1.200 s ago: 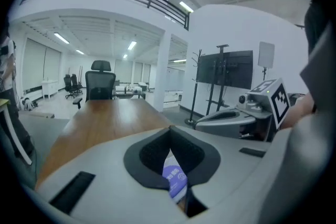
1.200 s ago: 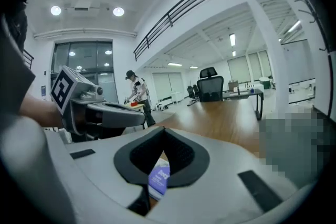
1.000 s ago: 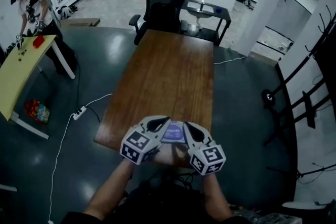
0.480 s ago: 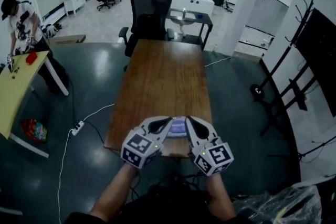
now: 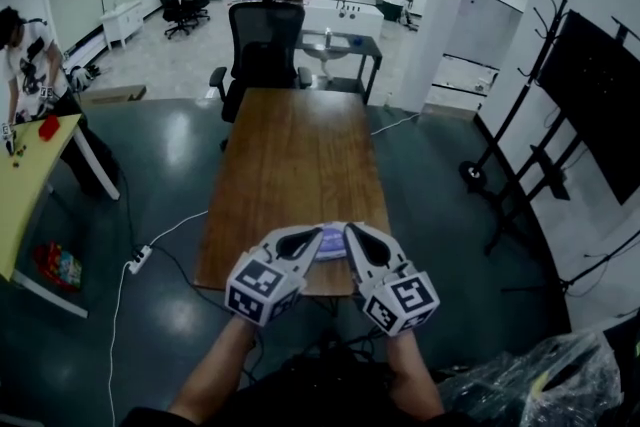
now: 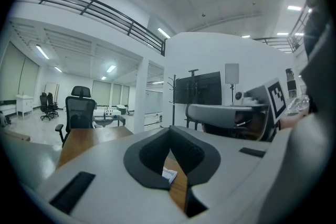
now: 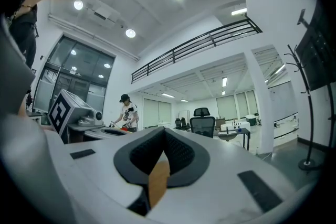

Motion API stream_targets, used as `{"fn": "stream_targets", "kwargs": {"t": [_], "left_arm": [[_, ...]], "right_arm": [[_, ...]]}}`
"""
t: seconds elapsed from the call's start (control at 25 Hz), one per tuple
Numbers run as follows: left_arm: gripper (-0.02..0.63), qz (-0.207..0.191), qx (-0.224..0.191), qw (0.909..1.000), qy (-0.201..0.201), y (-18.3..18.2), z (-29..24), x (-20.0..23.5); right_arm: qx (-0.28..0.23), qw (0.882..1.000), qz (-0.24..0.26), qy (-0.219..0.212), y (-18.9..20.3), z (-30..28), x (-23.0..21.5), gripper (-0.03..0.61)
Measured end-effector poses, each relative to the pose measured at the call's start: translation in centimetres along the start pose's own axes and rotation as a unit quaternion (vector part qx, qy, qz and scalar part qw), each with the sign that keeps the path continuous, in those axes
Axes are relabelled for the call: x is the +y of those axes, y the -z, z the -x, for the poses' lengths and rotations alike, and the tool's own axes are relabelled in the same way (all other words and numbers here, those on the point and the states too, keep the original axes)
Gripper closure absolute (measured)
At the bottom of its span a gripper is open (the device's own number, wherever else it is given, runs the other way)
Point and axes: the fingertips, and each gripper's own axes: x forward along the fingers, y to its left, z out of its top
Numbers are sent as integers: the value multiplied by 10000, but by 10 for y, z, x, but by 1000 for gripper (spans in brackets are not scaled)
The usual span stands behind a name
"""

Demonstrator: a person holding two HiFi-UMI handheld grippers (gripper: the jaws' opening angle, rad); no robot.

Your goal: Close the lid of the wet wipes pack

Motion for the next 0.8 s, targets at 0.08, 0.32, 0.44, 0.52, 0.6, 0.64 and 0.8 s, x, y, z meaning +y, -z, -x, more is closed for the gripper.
{"fn": "stream_targets", "kwargs": {"t": [0.08,0.32,0.44,0.52,0.6,0.64,0.8], "left_arm": [[614,-1,-46,10000,17,-2,2,-3],[614,-10,-138,9999,52,-6,1,-10],[614,0,-146,9999,79,-6,0,-12],[614,13,-151,9998,89,-6,-1,-13],[614,16,-145,9998,100,-6,-2,-16],[614,4,-136,9999,103,-5,-2,-17],[614,14,-79,9999,127,-2,-2,-17]], "right_arm": [[-1,9999,96,40,0,3,2,568],[105,9996,250,-9,4,10,8,568],[88,9997,238,-26,4,11,8,568],[74,9997,240,-20,2,12,8,568],[74,9997,231,-5,2,14,7,568],[71,9997,222,4,2,14,6,568],[57,9998,189,43,3,15,7,568]]}}
